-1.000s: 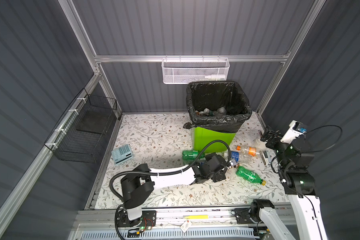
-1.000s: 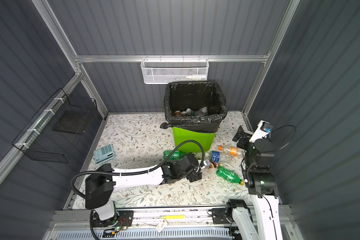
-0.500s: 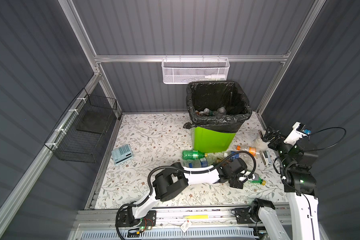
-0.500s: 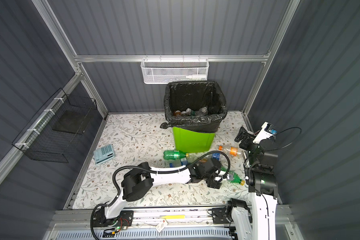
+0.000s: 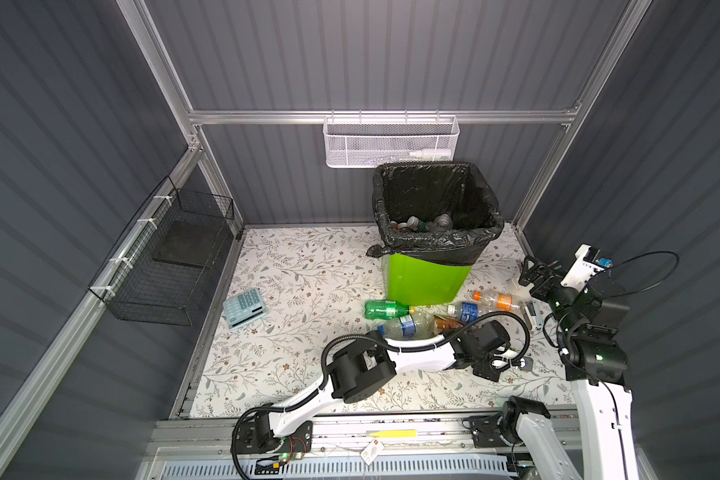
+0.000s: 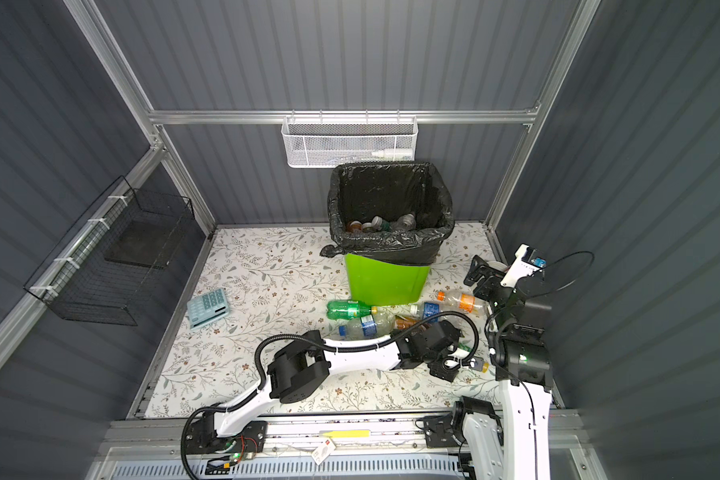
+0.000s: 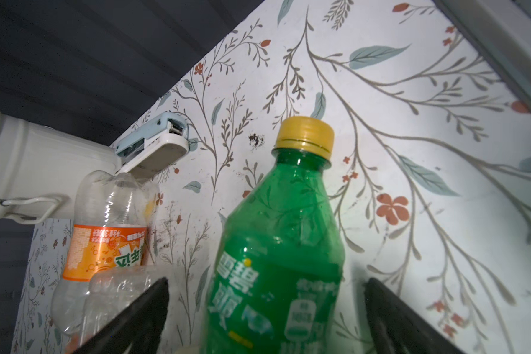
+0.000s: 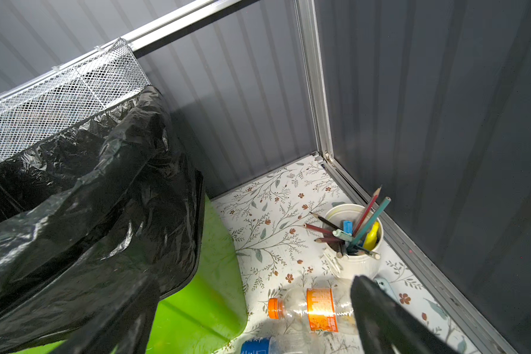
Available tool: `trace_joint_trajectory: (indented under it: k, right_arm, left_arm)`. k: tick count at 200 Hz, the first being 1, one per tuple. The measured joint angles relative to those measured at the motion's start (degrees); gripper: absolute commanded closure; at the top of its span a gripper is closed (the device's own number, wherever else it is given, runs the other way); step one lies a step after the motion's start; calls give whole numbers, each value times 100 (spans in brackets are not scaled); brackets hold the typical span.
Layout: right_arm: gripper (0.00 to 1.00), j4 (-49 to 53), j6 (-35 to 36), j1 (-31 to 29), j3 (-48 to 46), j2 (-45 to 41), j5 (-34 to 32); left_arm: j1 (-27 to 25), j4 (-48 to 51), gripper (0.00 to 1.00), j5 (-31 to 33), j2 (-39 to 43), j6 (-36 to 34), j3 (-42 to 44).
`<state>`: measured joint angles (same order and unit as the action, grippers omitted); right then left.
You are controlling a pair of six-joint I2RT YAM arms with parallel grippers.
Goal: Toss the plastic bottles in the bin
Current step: 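Lower the left gripper onto the green yellow-cap bottle while the right arm withdraws, then close the left gripper on the green bottle and lift it over the bin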
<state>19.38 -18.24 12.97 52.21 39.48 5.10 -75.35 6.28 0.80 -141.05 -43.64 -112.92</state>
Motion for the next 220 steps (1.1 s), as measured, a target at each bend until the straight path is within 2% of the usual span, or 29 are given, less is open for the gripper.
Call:
trace_joint_trajectory:
  k: [59, 97, 160, 220]
  right_arm:
    - [1, -9, -87, 17, -116, 4, 114]
    - [1, -9, -107, 50, -146, -2, 122]
    - [1, -48, -105, 114, -223, -79, 116]
    - [1, -50, -85, 243, -227, -214, 101]
  left_arm:
    - [0, 535, 22, -116, -105, -66, -227]
    - [0, 935, 43, -256, -105, 28, -302]
    - [0, 723, 46, -433, 407, 400, 313]
    - [17, 249, 45, -81, 1652, 855, 857]
